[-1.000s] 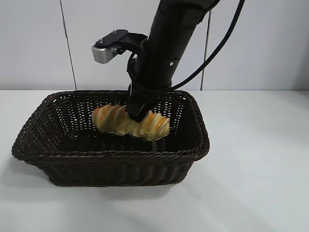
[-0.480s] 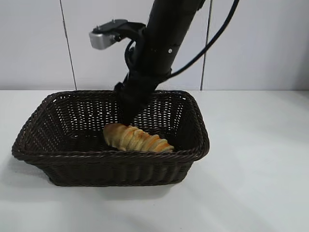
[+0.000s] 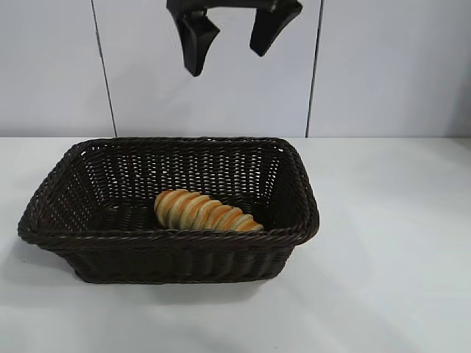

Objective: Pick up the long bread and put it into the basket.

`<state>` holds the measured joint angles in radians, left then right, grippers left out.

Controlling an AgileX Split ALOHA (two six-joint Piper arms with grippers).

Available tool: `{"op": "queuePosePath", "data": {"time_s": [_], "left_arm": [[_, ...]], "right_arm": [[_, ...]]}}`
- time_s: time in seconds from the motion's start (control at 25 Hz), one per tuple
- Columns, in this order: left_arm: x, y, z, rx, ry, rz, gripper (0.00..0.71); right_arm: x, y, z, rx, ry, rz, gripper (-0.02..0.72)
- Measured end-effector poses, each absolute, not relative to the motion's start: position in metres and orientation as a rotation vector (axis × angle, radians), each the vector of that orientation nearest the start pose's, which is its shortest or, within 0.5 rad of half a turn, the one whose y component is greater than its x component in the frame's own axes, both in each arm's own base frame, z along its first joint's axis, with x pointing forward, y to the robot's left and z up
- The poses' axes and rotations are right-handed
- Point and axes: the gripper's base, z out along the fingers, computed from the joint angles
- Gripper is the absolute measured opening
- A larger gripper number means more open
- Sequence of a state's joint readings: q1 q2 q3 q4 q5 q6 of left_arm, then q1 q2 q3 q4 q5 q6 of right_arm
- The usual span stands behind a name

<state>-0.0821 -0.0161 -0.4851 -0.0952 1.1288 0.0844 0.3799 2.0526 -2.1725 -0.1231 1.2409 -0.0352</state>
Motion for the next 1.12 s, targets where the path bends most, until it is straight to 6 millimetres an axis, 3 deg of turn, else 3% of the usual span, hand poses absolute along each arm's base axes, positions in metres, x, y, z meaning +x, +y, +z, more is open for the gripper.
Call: {"op": "queuePosePath", "data": {"time_s": [0.16, 0.32, 0.48, 0.6, 0.72, 0.8, 0.96, 1.12], "left_arm": [[-0.009, -0.007, 0.268, 0.184, 2.101, -0.114, 0.654], [-0.009, -0.007, 0.268, 0.184, 2.101, -0.114, 0.654], [-0.009, -0.007, 0.268, 0.184, 2.101, -0.114, 0.654], [-0.009, -0.007, 0.268, 0.184, 2.101, -0.114, 0.654], [-0.009, -0.007, 0.268, 0.184, 2.101, -0.114, 0.654], [-0.009, -0.007, 0.268, 0.184, 2.101, -0.114, 0.654], [-0.009, -0.007, 0.268, 0.184, 2.101, -0.114, 0.654], [-0.009, -0.007, 0.268, 0.184, 2.101, -0.114, 0.654]], "right_arm": [[0.441, 0.08, 0.36, -0.317, 2.555, -0.107, 0.683], [0.443, 0.004, 0.369, -0.115, 2.559, -0.169, 0.683], [0.429, -0.058, 0.385, 0.064, 2.539, -0.163, 0.683], [0.406, -0.088, 0.401, 0.153, 2.51, -0.125, 0.683], [0.375, -0.1, 0.419, 0.191, 2.486, -0.127, 0.683], [0.349, -0.098, 0.436, 0.197, 2.458, -0.132, 0.683], [0.294, -0.081, 0.473, 0.183, 2.363, -0.14, 0.683], [0.22, -0.059, 0.507, 0.169, 2.236, -0.16, 0.683]]}}
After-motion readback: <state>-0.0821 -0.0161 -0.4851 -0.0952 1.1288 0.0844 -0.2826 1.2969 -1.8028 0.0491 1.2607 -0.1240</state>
